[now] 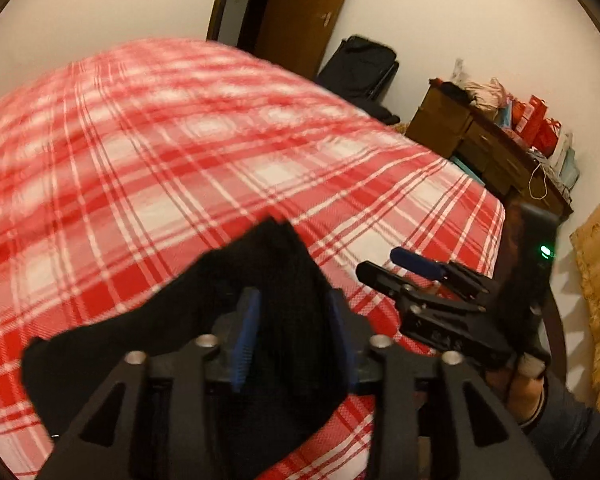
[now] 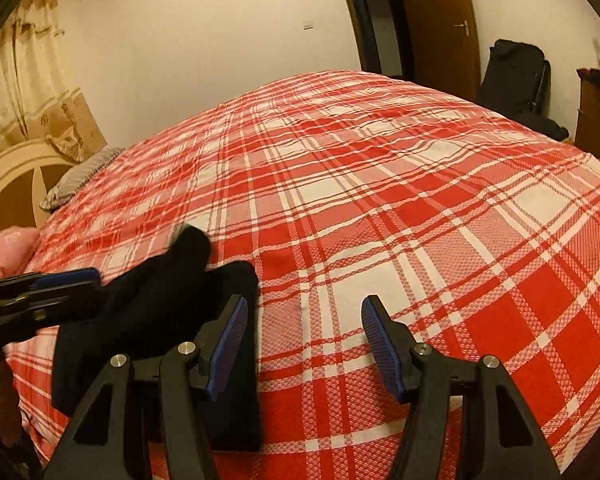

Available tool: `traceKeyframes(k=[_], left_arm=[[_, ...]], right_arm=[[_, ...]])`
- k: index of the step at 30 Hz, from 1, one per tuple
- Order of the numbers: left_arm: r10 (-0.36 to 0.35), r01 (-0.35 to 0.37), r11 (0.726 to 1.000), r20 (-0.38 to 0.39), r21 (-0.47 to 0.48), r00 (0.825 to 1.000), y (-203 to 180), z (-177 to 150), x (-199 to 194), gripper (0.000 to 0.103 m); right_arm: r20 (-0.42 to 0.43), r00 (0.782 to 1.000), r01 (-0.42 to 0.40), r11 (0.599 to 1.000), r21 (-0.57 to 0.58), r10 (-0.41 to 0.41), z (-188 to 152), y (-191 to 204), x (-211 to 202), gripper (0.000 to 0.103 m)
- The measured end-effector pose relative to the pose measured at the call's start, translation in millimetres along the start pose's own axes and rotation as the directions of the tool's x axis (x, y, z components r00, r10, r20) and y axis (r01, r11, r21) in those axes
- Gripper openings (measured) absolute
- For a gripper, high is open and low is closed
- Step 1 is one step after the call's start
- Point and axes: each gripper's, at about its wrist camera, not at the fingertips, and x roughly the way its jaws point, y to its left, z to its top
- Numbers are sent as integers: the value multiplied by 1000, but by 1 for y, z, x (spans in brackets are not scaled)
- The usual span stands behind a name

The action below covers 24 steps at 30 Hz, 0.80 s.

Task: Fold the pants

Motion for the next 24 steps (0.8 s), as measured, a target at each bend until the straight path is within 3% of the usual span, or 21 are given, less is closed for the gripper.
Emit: traceKeyframes(k=[2,5,8,11,12,13,16,20,24], left_arm=[[39,-40,999,47,18,998,2,-5,-16,56],[102,-104,995,81,15,992,15,-17,-29,59],[175,-177,984,88,11,981,34,-32,-34,62],[296,-297,955,88,7,951,59,-51,-35,68],[320,-322,947,83,3,944,66,-55,-34,69],[343,-343,939,72,-6,937,75,-59,-32,70],[379,-378,925,18,-48,925,102,-72,-25,70],[396,-395,915,-9,-76,918,122,-84,-22,73],[400,-399,913,-3,-84,916,125,-86,-17,80]], right_arm=[[9,998,-55,998,18,55,1,3,-8,61],[27,992,-121,993,-7,121,1,18,-19,61],[-22,989,-150,985,-84,149,-7,42,-17,61],[-95,986,-148,982,-114,137,-16,53,-6,61],[-125,983,-145,983,-110,131,-19,53,-1,56],[-139,982,-144,984,-106,129,-21,53,0,38],[-173,978,-136,985,-103,116,-24,50,4,22],[-198,965,-186,981,-62,171,-26,42,-2,18],[-234,958,-179,983,-30,167,-30,31,13,17]])
